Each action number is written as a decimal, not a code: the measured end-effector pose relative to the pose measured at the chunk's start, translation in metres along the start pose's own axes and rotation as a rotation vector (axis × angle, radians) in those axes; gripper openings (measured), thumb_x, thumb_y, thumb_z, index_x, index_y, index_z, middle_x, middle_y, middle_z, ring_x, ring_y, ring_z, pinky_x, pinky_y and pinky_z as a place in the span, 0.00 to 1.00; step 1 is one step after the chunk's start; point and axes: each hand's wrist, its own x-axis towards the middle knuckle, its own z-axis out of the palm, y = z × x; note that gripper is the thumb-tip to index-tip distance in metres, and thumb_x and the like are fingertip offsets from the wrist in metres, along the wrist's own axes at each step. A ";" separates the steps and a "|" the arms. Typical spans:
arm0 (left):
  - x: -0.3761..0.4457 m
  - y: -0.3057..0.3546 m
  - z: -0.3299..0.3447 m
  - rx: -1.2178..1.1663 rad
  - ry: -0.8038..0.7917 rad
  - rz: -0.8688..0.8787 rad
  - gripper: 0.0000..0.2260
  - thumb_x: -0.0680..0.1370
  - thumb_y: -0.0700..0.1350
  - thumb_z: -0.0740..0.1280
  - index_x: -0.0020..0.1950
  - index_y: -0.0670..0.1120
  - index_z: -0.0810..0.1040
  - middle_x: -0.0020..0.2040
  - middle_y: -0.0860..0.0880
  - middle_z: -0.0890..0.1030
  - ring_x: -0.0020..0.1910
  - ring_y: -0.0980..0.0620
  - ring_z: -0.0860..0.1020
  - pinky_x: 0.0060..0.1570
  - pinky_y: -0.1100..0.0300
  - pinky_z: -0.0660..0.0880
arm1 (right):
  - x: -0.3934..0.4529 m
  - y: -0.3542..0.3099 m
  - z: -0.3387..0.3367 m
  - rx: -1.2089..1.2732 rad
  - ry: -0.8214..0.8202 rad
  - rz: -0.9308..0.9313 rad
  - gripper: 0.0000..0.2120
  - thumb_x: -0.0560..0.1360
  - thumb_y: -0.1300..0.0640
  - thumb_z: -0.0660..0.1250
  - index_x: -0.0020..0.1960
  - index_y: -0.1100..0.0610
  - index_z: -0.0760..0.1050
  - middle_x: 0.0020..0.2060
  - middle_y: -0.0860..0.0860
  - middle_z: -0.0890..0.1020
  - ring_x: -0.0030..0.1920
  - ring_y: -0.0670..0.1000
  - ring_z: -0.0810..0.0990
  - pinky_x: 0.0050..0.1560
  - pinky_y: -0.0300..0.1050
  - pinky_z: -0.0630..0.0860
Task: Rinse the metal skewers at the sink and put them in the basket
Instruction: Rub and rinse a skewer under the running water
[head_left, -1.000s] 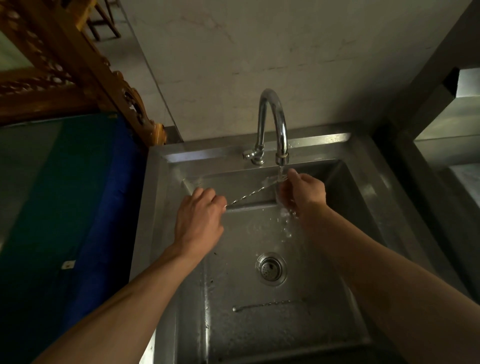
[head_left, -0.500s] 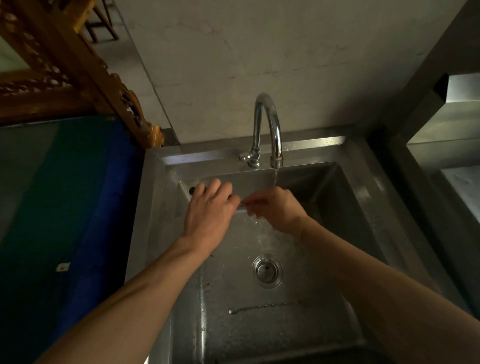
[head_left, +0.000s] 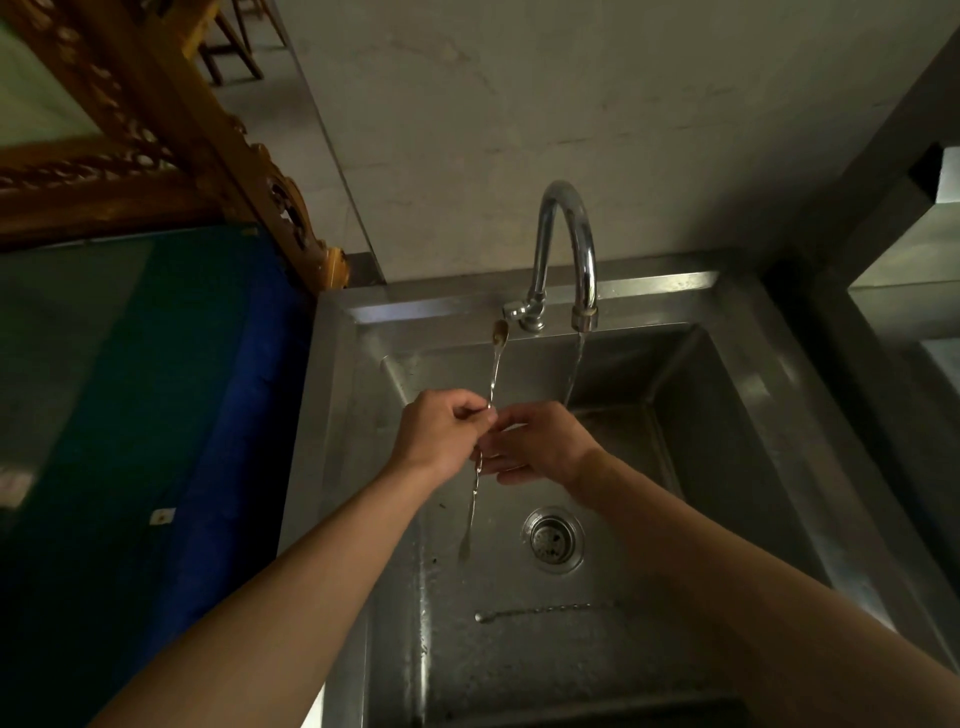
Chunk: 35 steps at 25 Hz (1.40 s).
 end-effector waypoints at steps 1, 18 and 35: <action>-0.001 0.000 0.000 0.017 0.006 -0.006 0.04 0.73 0.44 0.72 0.38 0.50 0.83 0.36 0.50 0.84 0.36 0.54 0.79 0.43 0.59 0.76 | 0.000 -0.001 0.000 -0.018 -0.009 0.006 0.08 0.77 0.61 0.67 0.54 0.63 0.79 0.35 0.51 0.85 0.34 0.46 0.84 0.37 0.39 0.80; -0.013 0.004 -0.010 0.427 -0.061 0.028 0.05 0.76 0.49 0.66 0.43 0.51 0.80 0.40 0.51 0.84 0.44 0.47 0.81 0.47 0.51 0.78 | -0.003 -0.004 -0.026 0.522 0.288 0.030 0.10 0.71 0.60 0.73 0.52 0.57 0.81 0.42 0.51 0.87 0.44 0.47 0.85 0.46 0.44 0.77; -0.006 0.035 0.024 0.621 -0.005 0.206 0.03 0.75 0.48 0.68 0.43 0.52 0.80 0.41 0.49 0.85 0.45 0.45 0.81 0.39 0.58 0.69 | 0.008 0.001 -0.058 0.443 0.550 0.027 0.08 0.70 0.52 0.75 0.43 0.55 0.80 0.27 0.46 0.84 0.27 0.42 0.82 0.31 0.40 0.77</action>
